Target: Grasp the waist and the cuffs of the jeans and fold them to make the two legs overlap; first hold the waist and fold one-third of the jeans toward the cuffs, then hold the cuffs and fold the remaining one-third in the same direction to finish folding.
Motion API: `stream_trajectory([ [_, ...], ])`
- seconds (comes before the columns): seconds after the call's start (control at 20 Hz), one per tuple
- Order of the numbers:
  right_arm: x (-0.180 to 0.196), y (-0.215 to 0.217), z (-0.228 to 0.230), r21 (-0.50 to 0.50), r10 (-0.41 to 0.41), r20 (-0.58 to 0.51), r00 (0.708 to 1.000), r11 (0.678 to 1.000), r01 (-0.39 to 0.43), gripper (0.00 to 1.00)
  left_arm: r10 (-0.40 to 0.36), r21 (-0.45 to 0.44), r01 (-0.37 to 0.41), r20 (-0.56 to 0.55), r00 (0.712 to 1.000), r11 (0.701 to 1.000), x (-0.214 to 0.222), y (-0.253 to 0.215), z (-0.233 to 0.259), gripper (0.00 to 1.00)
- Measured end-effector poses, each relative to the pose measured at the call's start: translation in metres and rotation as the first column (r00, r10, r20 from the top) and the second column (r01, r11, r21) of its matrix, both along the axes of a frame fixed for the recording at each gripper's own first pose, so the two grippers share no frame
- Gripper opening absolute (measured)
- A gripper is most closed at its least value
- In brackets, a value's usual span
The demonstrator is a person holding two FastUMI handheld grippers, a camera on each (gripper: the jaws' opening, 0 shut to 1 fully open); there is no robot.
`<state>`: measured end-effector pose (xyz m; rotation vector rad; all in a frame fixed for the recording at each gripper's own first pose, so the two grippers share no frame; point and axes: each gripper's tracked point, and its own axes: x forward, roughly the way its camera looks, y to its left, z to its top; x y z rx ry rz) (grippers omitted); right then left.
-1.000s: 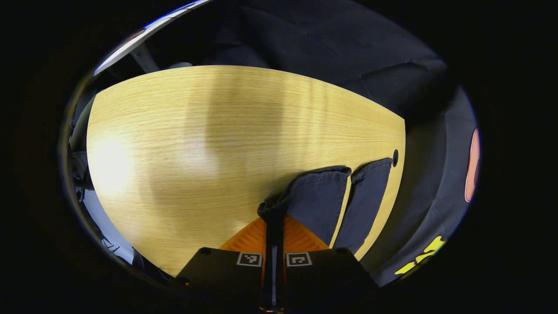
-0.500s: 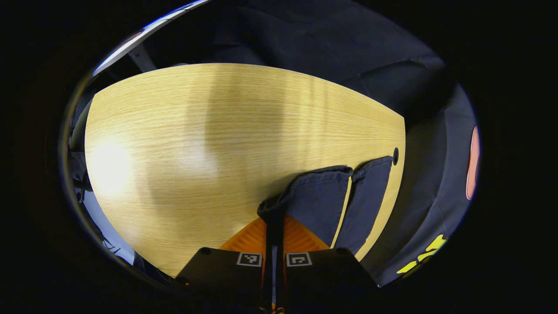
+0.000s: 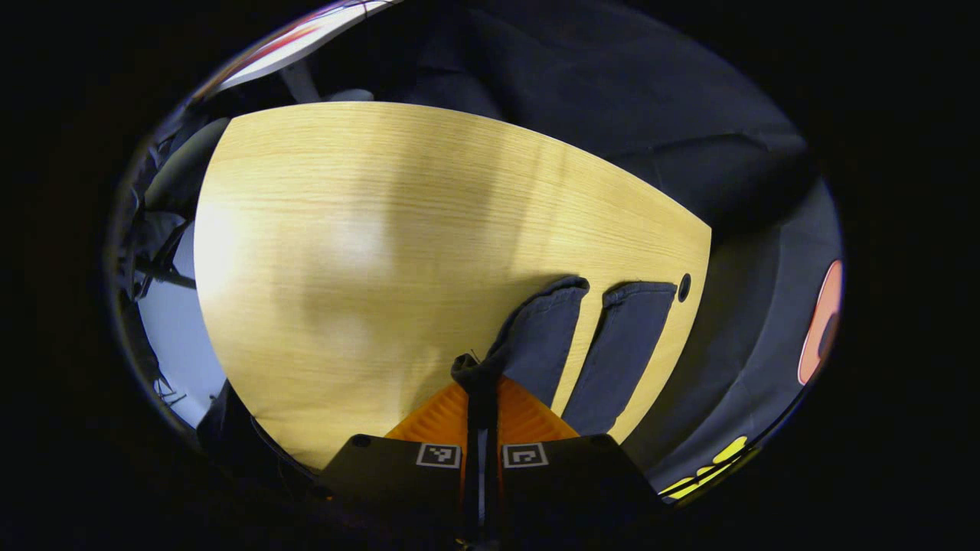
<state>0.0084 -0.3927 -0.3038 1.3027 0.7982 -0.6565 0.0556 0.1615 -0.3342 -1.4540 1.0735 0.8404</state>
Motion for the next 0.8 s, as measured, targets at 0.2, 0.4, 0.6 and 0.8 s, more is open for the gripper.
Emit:
stream_trajectory([
  [0.2, 0.029, 0.005, 0.036, 0.098, -0.06, 0.06, 0.996, 0.994, 0.054, 0.03, 0.074, -0.034, -0.076, -0.049, 0.996, 0.997, 0.009, -0.001, 0.012, 0.06],
  [0.4, 0.065, 0.011, 0.064, 0.129, -0.059, 0.093, 0.994, 0.991, 0.046, 0.03, 0.092, -0.051, -0.098, -0.113, 0.989, 0.994, 0.01, -0.002, 0.023, 0.06],
  [0.6, 0.108, 0.01, 0.086, 0.195, -0.099, 0.111, 0.989, 0.978, 0.076, 0.03, 0.127, -0.089, -0.14, -0.14, 0.982, 0.986, 0.031, -0.002, 0.037, 0.06],
  [0.8, 0.159, 0.004, 0.094, 0.184, -0.086, 0.109, 0.99, 0.981, 0.065, 0.03, 0.123, -0.084, -0.138, -0.168, 0.978, 0.987, 0.054, -0.003, 0.044, 0.06],
])
